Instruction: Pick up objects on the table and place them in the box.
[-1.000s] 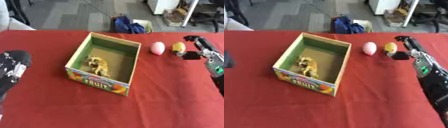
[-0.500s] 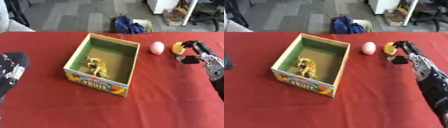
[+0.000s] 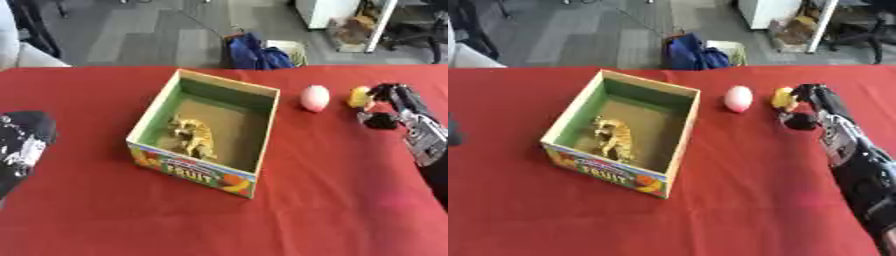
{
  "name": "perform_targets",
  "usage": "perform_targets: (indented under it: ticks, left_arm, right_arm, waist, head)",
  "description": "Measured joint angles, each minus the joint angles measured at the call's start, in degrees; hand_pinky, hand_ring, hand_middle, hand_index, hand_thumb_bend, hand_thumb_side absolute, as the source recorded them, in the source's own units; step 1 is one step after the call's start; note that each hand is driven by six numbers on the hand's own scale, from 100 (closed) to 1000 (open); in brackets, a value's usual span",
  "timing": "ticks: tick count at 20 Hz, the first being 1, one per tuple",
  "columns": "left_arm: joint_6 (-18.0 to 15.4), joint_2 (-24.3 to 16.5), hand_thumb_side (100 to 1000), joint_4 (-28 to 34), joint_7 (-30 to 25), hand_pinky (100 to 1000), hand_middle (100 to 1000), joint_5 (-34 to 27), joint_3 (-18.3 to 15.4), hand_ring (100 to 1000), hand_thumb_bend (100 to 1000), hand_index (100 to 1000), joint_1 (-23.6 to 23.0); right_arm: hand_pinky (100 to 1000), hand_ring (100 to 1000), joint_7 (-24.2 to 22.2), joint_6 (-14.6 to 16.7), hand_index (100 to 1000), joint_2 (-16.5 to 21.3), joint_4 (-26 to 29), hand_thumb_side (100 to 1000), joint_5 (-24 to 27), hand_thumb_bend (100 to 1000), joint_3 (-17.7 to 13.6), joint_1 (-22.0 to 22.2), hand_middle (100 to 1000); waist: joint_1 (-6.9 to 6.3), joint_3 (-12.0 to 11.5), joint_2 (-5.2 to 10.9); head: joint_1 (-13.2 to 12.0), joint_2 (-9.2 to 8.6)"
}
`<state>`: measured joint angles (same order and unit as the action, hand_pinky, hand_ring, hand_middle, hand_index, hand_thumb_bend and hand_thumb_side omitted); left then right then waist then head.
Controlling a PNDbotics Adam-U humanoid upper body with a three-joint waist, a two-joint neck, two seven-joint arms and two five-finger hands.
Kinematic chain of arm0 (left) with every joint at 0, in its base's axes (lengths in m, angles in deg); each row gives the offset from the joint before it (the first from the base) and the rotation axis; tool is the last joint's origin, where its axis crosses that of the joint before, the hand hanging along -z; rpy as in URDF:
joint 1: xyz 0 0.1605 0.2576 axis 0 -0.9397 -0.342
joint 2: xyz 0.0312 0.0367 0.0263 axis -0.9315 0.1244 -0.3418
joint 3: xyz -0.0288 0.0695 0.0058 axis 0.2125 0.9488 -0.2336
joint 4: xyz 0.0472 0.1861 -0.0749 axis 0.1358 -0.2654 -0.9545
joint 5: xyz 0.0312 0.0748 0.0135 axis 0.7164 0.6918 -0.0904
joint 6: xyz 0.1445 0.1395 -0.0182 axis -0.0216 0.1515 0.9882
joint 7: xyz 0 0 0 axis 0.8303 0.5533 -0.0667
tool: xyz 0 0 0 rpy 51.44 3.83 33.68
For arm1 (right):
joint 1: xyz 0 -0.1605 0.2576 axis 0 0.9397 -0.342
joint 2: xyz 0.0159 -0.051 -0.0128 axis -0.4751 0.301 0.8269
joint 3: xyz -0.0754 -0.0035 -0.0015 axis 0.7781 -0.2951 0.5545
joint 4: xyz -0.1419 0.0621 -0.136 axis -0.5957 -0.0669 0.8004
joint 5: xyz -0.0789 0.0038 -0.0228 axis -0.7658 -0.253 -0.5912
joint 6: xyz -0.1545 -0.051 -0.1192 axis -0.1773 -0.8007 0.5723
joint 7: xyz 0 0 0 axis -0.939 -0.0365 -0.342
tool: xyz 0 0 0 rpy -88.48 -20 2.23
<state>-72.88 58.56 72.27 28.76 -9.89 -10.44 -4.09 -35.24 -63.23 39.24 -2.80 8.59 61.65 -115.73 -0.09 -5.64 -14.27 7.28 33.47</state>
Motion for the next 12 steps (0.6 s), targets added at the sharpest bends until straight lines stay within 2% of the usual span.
perform_targets:
  ticks: [3,6,9,10,12]
  left_arm:
    - [-0.06,0.00,488,0.01,-0.08,686,578,0.01,0.01,615,406,697,0.02]
    - [-0.07,0.00,490,0.01,-0.21,687,579,0.06,0.03,614,403,697,0.06]
    - [-0.05,0.00,492,0.01,-0.25,687,579,0.16,0.12,614,401,698,0.19]
    - [-0.04,0.00,492,0.01,-0.27,687,579,0.17,0.17,614,400,698,0.23]
    - [-0.02,0.00,493,0.02,-0.32,687,579,0.19,0.30,614,399,698,0.33]
  right_arm:
    - [779,728,3.74,-1.10,782,-0.01,0.00,185,0.52,301,0.00,-0.20,612]
    - [781,730,5.61,-1.57,787,-0.01,-0.01,213,0.88,299,0.02,-0.34,615]
    - [786,736,4.90,-1.32,782,-0.01,-0.13,244,1.09,288,0.24,-0.37,617]
    - [786,736,4.13,-1.11,773,-0.02,-0.30,236,1.10,306,0.37,-0.38,613]
    - [781,723,2.48,-0.73,718,-0.13,-0.40,198,1.10,261,0.41,-0.47,563]
  waist:
    - [-0.14,-0.13,-0.31]
    - [-0.16,-0.24,-0.63]
    - [-0.19,-0.31,-0.94]
    - [-0.21,-0.33,-1.02]
    - [-0.29,-0.36,-1.18]
  head:
    - [0.37,-0.32]
    - [0.49,-0.58]
    - [0.65,-0.82]
    - [0.73,-0.83]
    - [0.90,-0.85]
